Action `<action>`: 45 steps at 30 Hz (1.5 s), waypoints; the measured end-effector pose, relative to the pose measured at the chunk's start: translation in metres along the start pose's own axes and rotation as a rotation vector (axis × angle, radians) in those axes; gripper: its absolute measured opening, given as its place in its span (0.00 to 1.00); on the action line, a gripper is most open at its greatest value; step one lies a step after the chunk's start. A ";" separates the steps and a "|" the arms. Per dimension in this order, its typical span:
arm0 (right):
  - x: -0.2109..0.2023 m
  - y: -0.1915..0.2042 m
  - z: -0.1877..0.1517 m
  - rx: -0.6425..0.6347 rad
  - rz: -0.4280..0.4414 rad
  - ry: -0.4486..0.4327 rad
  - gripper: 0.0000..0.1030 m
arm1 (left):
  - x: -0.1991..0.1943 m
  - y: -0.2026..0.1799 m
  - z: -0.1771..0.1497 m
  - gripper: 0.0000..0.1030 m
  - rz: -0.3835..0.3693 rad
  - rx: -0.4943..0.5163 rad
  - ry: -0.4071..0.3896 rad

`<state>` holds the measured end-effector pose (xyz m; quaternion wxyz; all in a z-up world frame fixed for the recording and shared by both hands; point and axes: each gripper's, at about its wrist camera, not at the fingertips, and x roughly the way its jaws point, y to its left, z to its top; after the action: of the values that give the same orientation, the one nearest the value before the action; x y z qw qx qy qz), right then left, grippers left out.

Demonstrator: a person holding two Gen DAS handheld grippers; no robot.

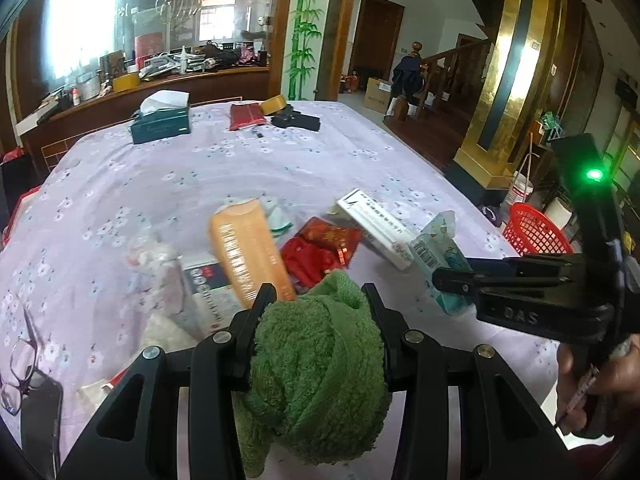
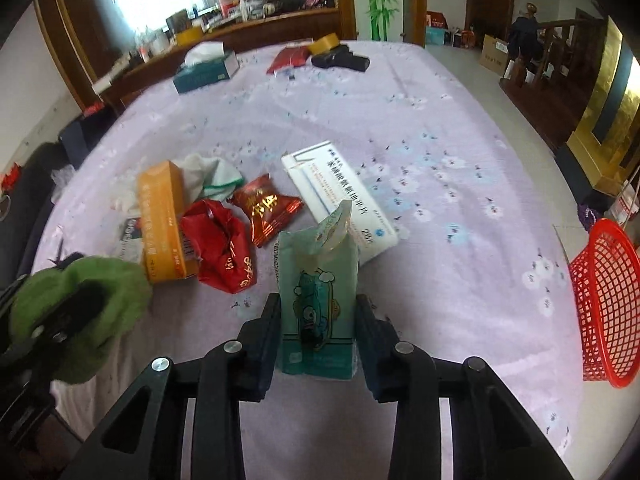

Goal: Collect trash
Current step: 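Carry towel and tissue pack to the red wastebasket and release both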

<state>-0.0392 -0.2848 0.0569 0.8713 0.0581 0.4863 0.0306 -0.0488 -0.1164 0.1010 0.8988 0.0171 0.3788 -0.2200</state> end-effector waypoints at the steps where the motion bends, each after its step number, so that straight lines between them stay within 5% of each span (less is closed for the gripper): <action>1: -0.005 -0.003 -0.002 0.002 0.002 -0.010 0.37 | 0.002 -0.004 0.002 0.40 -0.005 0.003 0.001; 45: -0.120 -0.184 -0.037 0.348 -0.093 -0.186 0.37 | 0.043 -0.183 0.067 0.40 -0.221 0.287 0.003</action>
<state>-0.1344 -0.4779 0.1142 0.8897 0.1878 0.4040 -0.0998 -0.0521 -0.3116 0.1440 0.8570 0.1040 0.3444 -0.3691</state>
